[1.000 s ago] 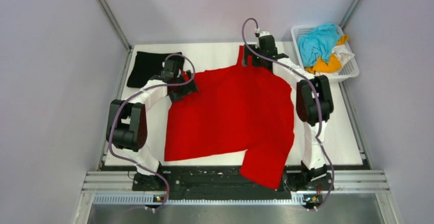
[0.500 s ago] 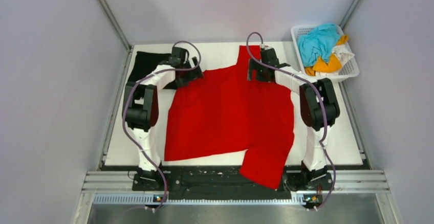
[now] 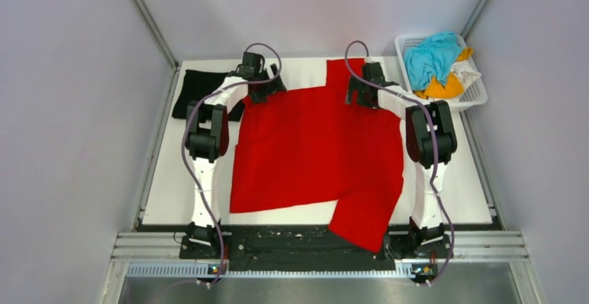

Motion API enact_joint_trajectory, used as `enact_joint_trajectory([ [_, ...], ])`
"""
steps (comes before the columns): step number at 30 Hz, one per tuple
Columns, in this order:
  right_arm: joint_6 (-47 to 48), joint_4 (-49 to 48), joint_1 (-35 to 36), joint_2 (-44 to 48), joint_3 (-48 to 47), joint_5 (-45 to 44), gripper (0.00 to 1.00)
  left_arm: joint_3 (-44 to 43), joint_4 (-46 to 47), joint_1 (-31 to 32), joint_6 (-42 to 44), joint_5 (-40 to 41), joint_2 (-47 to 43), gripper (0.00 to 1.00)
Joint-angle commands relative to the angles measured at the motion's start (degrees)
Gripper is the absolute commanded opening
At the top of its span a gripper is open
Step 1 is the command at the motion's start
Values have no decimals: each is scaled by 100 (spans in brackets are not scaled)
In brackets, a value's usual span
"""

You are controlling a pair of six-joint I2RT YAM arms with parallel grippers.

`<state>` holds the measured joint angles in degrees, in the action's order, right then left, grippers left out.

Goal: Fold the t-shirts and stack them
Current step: Flatten out the tshirt

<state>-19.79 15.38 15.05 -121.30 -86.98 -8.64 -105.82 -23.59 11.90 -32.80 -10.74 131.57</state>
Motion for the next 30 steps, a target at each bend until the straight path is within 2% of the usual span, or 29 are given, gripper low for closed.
enact_joint_trajectory([
  [1, -84, 399, -422, -491, -447, -169, 99, -650, -182, 40, 37, -254, 637, 99],
  [6, 21, 642, -654, -888, -1112, -135, 99, -1541, -42, 49, -103, -435, 1254, 99],
  [15, -19, 794, -828, -1233, -1646, 143, 99, -3216, 1005, 40, -832, -932, 2544, 99],
  [19, 40, 871, -825, -1260, -1848, 238, 99, -3234, 1131, 36, -726, -631, 2484, 99],
  [23, 113, 891, -825, -1062, -1868, 381, 99, -3244, 1178, 5, -579, -655, 2239, 99],
  [27, 183, 1155, -768, -753, -2206, 507, 99, -3239, 1078, 13, -380, -713, 1688, 99],
  [30, 327, 1314, -588, -236, -2322, 236, 99, -3155, 782, 35, -183, -693, 1000, 99],
])
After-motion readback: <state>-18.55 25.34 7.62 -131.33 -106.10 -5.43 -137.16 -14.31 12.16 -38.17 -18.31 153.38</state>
